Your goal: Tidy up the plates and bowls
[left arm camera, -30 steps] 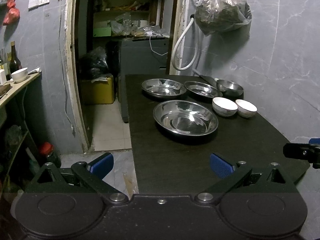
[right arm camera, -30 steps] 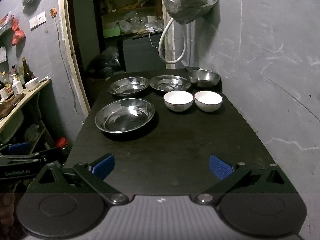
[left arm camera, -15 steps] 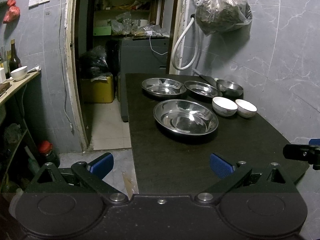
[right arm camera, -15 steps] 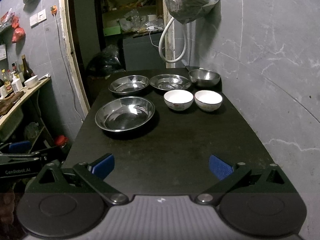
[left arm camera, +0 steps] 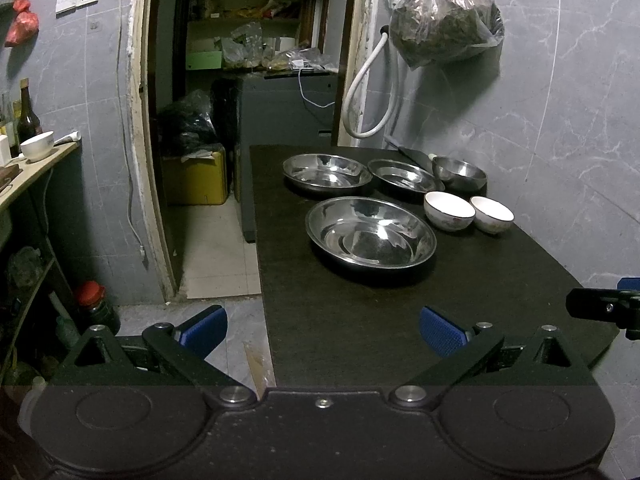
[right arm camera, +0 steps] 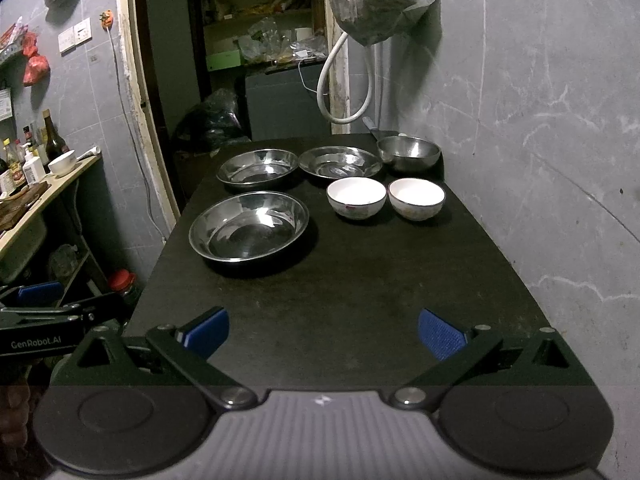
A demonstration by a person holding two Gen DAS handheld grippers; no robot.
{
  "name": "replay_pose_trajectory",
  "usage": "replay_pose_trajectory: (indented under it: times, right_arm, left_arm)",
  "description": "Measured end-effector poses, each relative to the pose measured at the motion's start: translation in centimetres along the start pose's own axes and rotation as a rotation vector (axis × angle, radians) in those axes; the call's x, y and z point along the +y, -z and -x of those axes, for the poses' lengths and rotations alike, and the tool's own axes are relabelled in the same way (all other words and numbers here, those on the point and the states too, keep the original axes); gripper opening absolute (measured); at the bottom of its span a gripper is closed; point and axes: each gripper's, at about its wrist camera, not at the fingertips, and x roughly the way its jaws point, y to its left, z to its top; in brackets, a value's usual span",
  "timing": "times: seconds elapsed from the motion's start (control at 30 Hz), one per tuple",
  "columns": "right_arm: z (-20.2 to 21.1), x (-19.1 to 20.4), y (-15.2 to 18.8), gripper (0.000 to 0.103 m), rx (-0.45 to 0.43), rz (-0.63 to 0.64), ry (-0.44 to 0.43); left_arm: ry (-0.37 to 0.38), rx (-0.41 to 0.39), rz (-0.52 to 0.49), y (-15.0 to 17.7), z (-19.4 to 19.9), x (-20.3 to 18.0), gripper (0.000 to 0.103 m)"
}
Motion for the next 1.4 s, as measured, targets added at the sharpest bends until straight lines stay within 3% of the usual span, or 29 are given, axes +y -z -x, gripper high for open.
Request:
replay_pose_trajectory:
  times: [1.4]
  right_arm:
    - [-0.6, 0.0, -0.4, 0.103, 0.028, -0.002, 0.000]
  left_arm:
    - [-0.005, 0.032, 0.009, 0.1, -1.5, -0.4, 0.102]
